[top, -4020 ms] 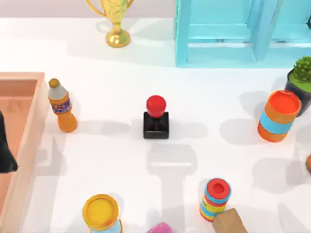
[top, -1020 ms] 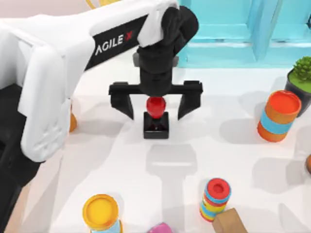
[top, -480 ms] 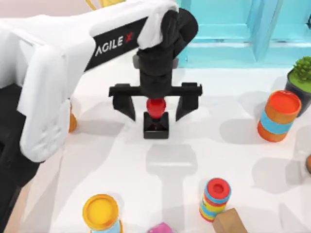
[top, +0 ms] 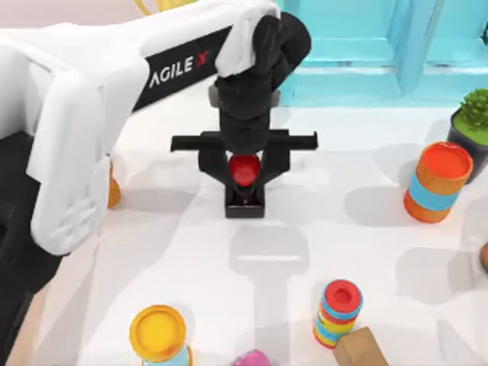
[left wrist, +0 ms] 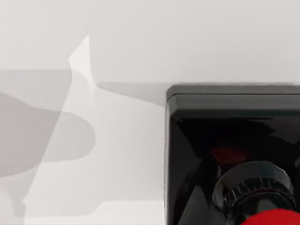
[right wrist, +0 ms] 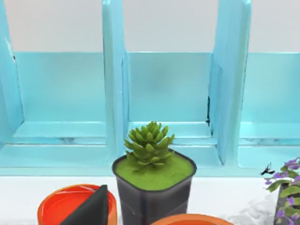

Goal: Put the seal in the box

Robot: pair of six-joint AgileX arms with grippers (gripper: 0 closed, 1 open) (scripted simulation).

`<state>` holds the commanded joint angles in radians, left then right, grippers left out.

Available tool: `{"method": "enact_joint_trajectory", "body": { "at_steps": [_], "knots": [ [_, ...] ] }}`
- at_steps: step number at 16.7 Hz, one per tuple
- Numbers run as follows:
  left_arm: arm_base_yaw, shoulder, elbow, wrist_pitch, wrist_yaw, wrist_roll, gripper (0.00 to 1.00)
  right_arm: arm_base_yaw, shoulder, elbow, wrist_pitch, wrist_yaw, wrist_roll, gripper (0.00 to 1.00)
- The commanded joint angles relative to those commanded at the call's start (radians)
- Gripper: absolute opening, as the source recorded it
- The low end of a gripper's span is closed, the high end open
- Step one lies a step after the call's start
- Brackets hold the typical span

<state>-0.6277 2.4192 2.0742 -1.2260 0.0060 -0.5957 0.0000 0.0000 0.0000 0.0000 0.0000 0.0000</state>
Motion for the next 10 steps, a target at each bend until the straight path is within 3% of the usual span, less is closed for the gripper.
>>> {"method": "enact_joint_trajectory", "body": {
  "at_steps": [2, 3, 10],
  "knots": [
    [0.000, 0.000, 0.000, 0.000, 0.000, 0.000, 0.02, 0.000, 0.000, 0.000, 0.000, 0.000, 0.000, 1.00],
    [0.000, 0.000, 0.000, 0.000, 0.000, 0.000, 0.00, 0.000, 0.000, 0.000, 0.000, 0.000, 0.000, 1.00],
    [0.000, 0.000, 0.000, 0.000, 0.000, 0.000, 0.00, 0.000, 0.000, 0.000, 0.000, 0.000, 0.000, 1.00]
  ]
}}
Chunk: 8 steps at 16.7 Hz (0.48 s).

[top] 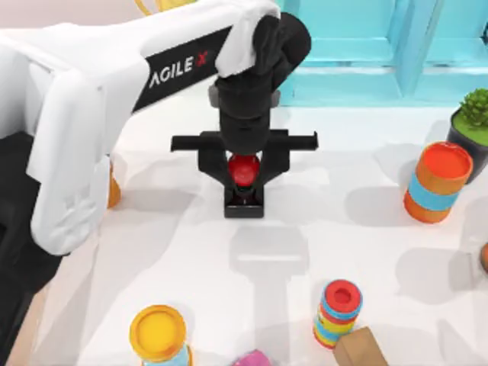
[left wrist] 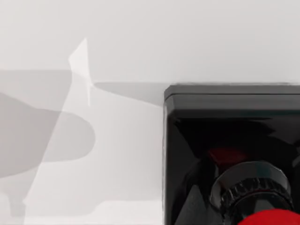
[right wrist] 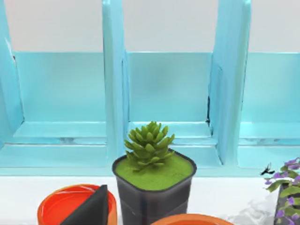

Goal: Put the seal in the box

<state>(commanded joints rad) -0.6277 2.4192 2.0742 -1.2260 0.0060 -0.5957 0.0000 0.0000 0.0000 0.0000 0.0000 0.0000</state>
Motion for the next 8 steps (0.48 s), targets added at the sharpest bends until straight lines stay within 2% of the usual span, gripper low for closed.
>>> {"method": "enact_joint_trajectory", "body": {
  "at_steps": [4, 8],
  "knots": [
    [0.000, 0.012, 0.039, -0.039, -0.001, 0.000, 0.00, 0.000, 0.000, 0.000, 0.000, 0.000, 0.000, 1.00],
    [0.000, 0.051, 0.238, -0.199, -0.002, -0.004, 0.00, 0.000, 0.000, 0.000, 0.000, 0.000, 0.000, 1.00]
  ]
}}
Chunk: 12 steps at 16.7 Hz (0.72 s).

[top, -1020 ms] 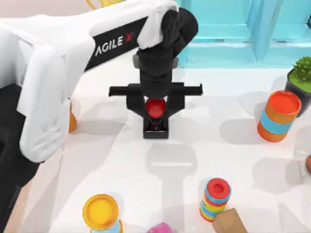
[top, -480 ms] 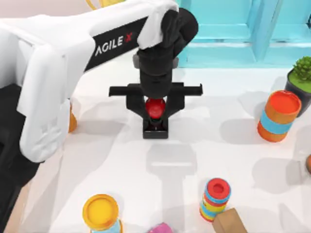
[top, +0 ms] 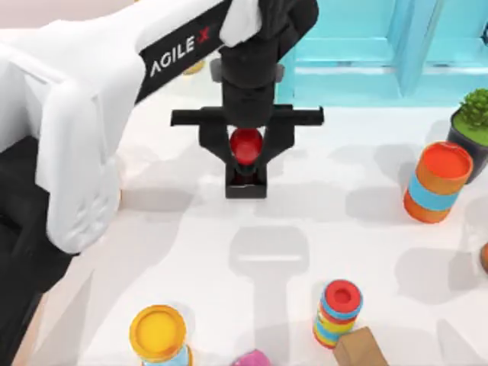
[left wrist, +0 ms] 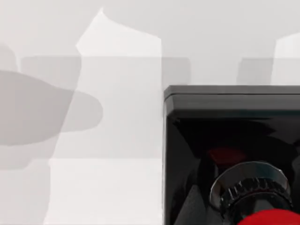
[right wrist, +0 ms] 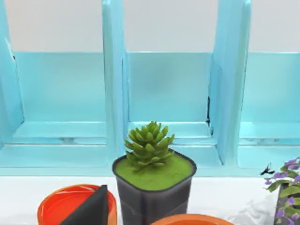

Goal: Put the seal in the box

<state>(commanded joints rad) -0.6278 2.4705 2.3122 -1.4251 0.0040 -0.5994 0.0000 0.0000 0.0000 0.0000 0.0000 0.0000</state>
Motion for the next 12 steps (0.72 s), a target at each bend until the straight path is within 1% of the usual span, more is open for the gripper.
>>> {"method": "enact_joint_trajectory", "body": {
  "at_steps": [3, 6, 8, 12],
  "knots": [
    [-0.001, 0.029, 0.199, -0.147, 0.001, 0.001, 0.00, 0.000, 0.000, 0.000, 0.000, 0.000, 0.000, 1.00],
    [-0.001, 0.047, 0.322, -0.260, 0.002, 0.003, 0.00, 0.000, 0.000, 0.000, 0.000, 0.000, 0.000, 1.00],
    [-0.001, 0.052, 0.351, -0.288, 0.003, 0.003, 0.00, 0.000, 0.000, 0.000, 0.000, 0.000, 0.000, 1.00],
    [0.000, 0.048, 0.350, -0.287, 0.002, 0.005, 0.00, 0.000, 0.000, 0.000, 0.000, 0.000, 0.000, 1.00]
  ]
}}
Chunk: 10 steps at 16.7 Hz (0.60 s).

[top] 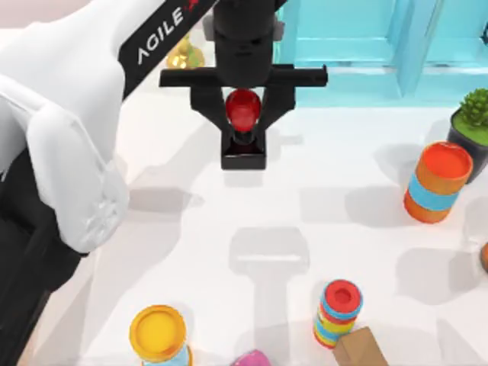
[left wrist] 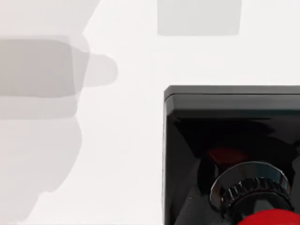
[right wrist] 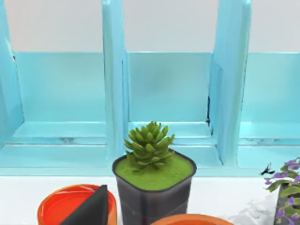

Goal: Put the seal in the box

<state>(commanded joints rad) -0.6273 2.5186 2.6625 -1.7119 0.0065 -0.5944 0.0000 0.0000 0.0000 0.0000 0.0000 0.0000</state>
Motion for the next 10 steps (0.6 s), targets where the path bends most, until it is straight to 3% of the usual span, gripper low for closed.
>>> {"method": "enact_joint_trajectory", "body": {
  "at_steps": [5, 10],
  "knots": [
    [0.081, -0.107, -0.096, 0.027, -0.001, 0.110, 0.00, 0.000, 0.000, 0.000, 0.000, 0.000, 0.000, 1.00],
    [0.328, -0.383, -0.367, 0.098, -0.003, 0.405, 0.00, 0.000, 0.000, 0.000, 0.000, 0.000, 0.000, 1.00]
  ]
}}
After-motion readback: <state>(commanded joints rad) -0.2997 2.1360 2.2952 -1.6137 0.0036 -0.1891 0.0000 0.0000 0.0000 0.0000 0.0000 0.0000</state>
